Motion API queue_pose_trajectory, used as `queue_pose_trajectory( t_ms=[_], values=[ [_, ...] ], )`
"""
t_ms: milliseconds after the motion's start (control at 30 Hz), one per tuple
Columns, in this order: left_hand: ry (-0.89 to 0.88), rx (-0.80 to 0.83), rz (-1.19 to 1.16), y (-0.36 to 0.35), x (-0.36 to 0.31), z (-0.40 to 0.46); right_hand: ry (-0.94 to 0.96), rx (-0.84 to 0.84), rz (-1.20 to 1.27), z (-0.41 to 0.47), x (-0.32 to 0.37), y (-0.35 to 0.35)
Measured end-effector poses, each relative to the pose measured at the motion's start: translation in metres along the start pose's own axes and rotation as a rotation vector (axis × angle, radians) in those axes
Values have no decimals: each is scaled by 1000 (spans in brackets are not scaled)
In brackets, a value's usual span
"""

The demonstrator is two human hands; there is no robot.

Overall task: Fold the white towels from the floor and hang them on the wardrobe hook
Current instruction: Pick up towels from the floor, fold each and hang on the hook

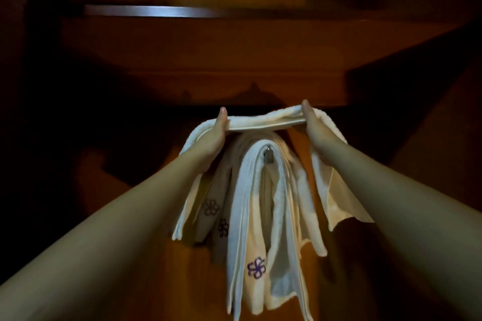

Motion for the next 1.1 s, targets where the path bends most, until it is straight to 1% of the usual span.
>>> queue_pose_trajectory(
  t_ms=[67,167,200,267,400,467,600,700,733,767,833,867,933,1000,1033,1100],
  values=[
    [-62,-33,31,7,6,20,-25,45,-14,18,-6,-12],
    [-122,-129,95,17,12,41,-28,17,-44,44,-12,-20],
    [-127,-157,100,20,13,48,-16,-1,-33,52,-13,-21],
    [-108,-160,104,22,18,60,13,-34,1,66,-15,-22],
    [-98,-221,124,21,33,75,-16,-46,41,80,-38,-23],
    [-71,-191,95,13,43,78,-13,-24,54,82,-51,-24],
    [14,-36,16,-4,58,83,37,31,42,86,-68,-25],
    [-30,12,42,-5,62,82,6,44,12,87,-75,-25],
    [-67,-1,55,-4,62,83,-2,58,5,88,-75,-26],
    [-117,-47,76,-1,59,83,-10,65,-12,90,-74,-25],
    [-224,-208,182,9,50,80,-39,65,-57,92,-69,-20],
    [-243,-228,233,10,48,80,-55,77,-78,93,-69,-17],
    [-208,-111,319,6,54,84,-79,108,-163,92,-73,-10],
    [-153,-4,373,2,68,82,-48,140,-226,86,-80,-5],
    [-139,-1,370,2,74,79,-28,168,-180,83,-84,-6],
    [-118,-38,261,3,85,74,4,238,36,75,-87,-14]
  ],
)
Point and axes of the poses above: each hand's wrist, its own z-axis towards the middle knuckle, its own y-axis out of the back of the hand, x = y × z, the point moved 6 cm from there along z, towards the middle knuckle, and after that the axes turned 4 degrees about -z, right-handed, at the moved point
